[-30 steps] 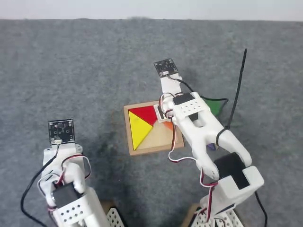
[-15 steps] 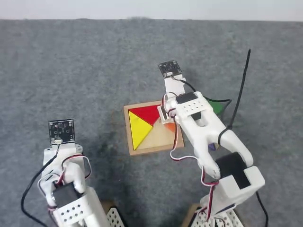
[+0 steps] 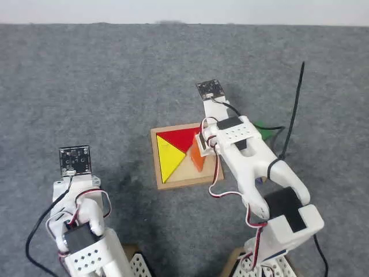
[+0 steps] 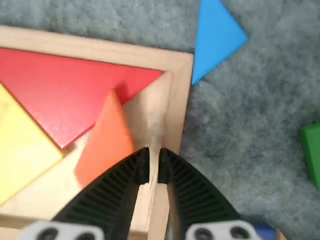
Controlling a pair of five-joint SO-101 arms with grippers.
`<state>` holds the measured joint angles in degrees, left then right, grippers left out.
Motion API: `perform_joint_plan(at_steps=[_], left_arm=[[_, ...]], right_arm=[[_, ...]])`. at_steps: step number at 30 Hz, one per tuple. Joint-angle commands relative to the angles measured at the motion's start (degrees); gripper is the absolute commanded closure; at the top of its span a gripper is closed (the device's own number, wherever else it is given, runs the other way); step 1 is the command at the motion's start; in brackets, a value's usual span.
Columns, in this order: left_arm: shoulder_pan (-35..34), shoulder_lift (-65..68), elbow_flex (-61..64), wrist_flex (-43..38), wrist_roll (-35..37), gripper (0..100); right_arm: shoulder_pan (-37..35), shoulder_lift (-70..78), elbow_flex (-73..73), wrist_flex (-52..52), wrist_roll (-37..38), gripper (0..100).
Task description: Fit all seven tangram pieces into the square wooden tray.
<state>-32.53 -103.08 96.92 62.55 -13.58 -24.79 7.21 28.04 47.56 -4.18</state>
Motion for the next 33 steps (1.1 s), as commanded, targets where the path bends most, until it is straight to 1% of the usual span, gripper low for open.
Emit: perform_joint_plan(at_steps=[1,5,9,14,18,20,25,33], left_arm=[[0.0,-0.88,-0.48,0.18,-0.7,98],[0.0,-0.88,-0.48,0.18,-0.7,98],[0.0,-0.88,-0.48,0.18,-0.7,98],[0.0,-0.88,-0.48,0.18,-0.7,98],[0.0,-0.88,-0.48,0.18,-0.7,98],[0.0,-0.88,-0.48,0.18,-0.7,98],[0.0,-0.88,-0.48,0.18,-0.7,98],[0.0,-0.88,-0.48,0.18,-0.7,98]], right_arm=[[-0.31,-0.48,1.23,1.54,0.26,95.1],[-0.31,-2.86,-0.18,2.68,0.18,95.1],[-0.84,-11.82,-1.41,2.59,0.26,95.1],[-7.69,-18.42,2.73,3.74,1.23,95.0],[-14.81,-17.8,6.59,3.65,3.78,95.0],[-16.31,-16.48,8.09,3.74,3.87,95.0],[-14.2,-11.12,8.35,3.65,6.95,95.0],[-5.23,-0.31,-0.09,3.74,9.14,95.0]])
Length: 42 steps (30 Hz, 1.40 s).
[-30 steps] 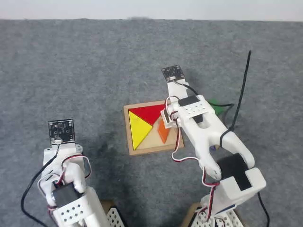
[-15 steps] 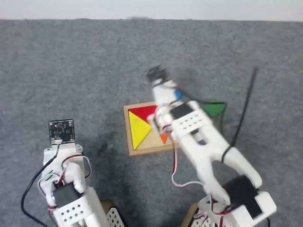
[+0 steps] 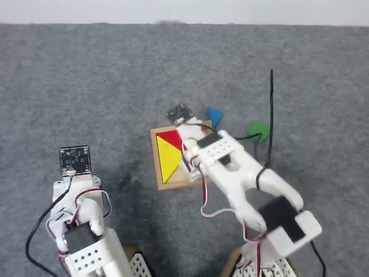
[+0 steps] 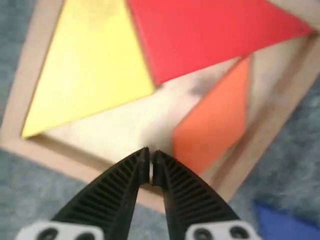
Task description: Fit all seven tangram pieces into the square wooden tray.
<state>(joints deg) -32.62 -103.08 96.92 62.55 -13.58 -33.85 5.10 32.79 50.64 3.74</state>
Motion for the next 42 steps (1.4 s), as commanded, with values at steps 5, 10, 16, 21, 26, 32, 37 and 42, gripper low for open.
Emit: perform_joint_plan(at_steps=[5,10,16,21,26,32,37,42], left_arm=[[0.09,-0.88,-0.48,0.18,-0.7,98],[0.09,-0.88,-0.48,0.18,-0.7,98],[0.09,-0.88,-0.48,0.18,-0.7,98],[0.09,-0.88,-0.48,0.18,-0.7,98],[0.09,-0.88,-0.48,0.18,-0.7,98],[0.09,-0.88,-0.48,0.18,-0.7,98],[0.09,-0.88,-0.48,0.18,-0.7,98],[0.09,-0.88,-0.48,0.18,-0.7,98]], right_arm=[[5.14,3.3,-8.35,0.75,1.05,95.0],[4.79,-0.66,-8.88,-0.75,0.26,94.9],[5.05,-19.74,-3.52,-1.89,-4.13,94.6],[10.07,-30.73,7.91,-9.1,-3.87,95.0],[14.55,-23.16,8.7,-10.24,-1.14,94.9],[12.18,-8.66,-1.41,-6.81,-0.62,95.0],[11.65,1.27,-10.46,-1.19,-0.79,95.0],[10.42,4.35,-11.08,0.84,-0.88,95.0]])
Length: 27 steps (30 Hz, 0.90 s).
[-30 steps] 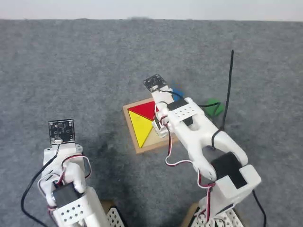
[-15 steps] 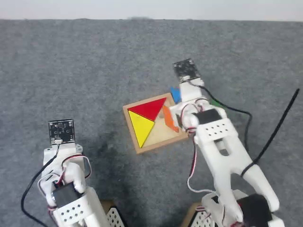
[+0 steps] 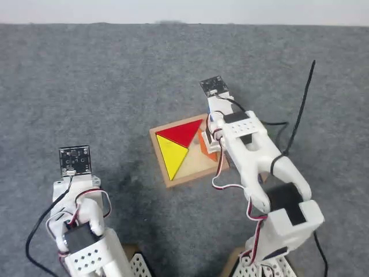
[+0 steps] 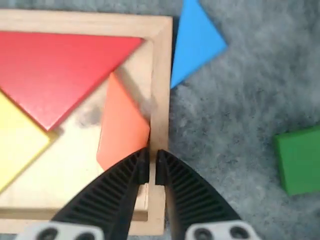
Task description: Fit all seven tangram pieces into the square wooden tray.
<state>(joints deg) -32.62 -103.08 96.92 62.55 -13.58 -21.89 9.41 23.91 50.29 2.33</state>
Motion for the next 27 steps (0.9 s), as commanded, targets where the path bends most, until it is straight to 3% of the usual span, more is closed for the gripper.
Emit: perform_joint_plan(at_steps=[1,11,19,27], left_arm=[[0.09,-0.88,-0.48,0.18,-0.7,98],[0.09,-0.88,-0.48,0.18,-0.7,98],[0.09,-0.88,-0.48,0.18,-0.7,98],[0.09,-0.88,-0.48,0.18,-0.7,98]], right_arm=[[-2.07,0.04,-1.49,1.1,0.53,95.0],[-8.84,-1.89,3.87,1.19,-1.93,95.0],[-5.49,-13.23,4.75,1.1,-4.04,95.0],[-5.58,-6.9,2.81,-0.75,-2.02,95.0]])
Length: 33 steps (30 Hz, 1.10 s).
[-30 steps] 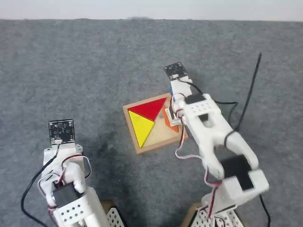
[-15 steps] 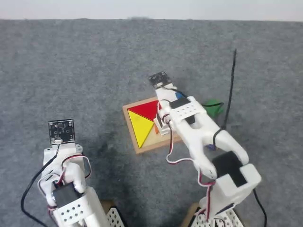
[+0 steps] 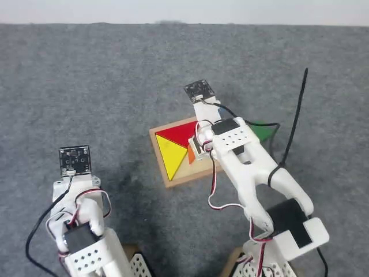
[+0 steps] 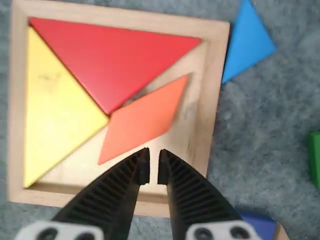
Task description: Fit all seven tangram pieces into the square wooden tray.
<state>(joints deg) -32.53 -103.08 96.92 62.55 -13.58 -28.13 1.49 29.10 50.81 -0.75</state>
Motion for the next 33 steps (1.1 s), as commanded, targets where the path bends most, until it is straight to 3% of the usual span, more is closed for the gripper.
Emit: perform_joint_plan(at_steps=[1,16,23,33], left_arm=[[0.0,-0.88,-0.48,0.18,-0.7,98],[0.0,-0.88,-0.48,0.18,-0.7,98],[0.0,-0.88,-0.48,0.18,-0.7,98],[0.0,-0.88,-0.48,0.18,-0.7,98]], right_arm=[[0.66,1.98,-3.16,-0.92,0.7,95.0],[-2.77,-1.71,-5.01,-2.15,-2.02,95.0],[-5.32,-2.77,1.85,-10.77,0.18,95.0],[-4.26,1.01,2.2,-10.68,1.58,95.0]])
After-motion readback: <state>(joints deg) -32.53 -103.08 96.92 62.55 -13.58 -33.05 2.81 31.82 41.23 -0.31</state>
